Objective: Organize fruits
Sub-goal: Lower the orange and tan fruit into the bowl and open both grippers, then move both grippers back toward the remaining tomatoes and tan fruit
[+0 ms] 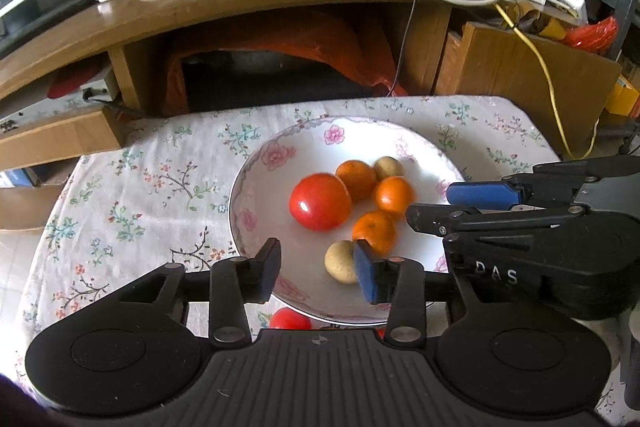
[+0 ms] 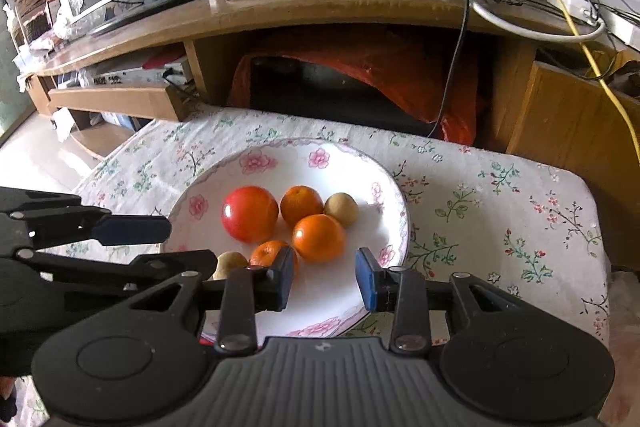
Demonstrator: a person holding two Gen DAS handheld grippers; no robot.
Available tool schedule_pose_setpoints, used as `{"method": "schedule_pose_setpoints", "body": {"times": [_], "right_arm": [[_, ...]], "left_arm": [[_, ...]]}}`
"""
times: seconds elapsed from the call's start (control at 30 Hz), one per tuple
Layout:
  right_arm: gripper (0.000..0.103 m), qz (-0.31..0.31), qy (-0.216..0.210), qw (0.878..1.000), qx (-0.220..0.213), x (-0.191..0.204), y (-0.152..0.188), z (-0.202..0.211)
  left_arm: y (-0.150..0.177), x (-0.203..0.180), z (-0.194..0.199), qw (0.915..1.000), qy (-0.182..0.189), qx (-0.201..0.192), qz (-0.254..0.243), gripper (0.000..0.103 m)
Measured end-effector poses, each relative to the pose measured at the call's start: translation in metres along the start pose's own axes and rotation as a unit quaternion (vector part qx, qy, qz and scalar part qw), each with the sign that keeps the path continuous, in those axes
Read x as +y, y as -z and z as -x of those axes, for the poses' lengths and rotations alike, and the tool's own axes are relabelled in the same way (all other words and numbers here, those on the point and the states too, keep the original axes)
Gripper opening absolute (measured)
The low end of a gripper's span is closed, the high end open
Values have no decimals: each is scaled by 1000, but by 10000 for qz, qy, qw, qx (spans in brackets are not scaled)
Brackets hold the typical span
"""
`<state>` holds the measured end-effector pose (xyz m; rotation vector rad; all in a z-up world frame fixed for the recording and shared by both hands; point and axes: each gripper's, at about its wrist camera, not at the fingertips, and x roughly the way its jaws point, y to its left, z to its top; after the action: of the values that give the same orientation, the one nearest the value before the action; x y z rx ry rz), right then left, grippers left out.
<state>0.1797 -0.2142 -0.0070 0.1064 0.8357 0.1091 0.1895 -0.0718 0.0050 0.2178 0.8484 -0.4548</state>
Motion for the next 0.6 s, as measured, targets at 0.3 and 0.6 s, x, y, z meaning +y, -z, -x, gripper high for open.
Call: {"method": "schedule_pose_setpoints", "body": {"times": [0.3, 0.6], "right_arm": [[36, 4, 52, 10000, -59, 3, 2, 7], [36, 48, -19, 10000, -84, 12, 6, 18]], "left_arm": [[1, -1, 6, 10000, 34, -63, -32, 53], [6, 1, 18, 9999, 64, -102, -19, 54]]}}
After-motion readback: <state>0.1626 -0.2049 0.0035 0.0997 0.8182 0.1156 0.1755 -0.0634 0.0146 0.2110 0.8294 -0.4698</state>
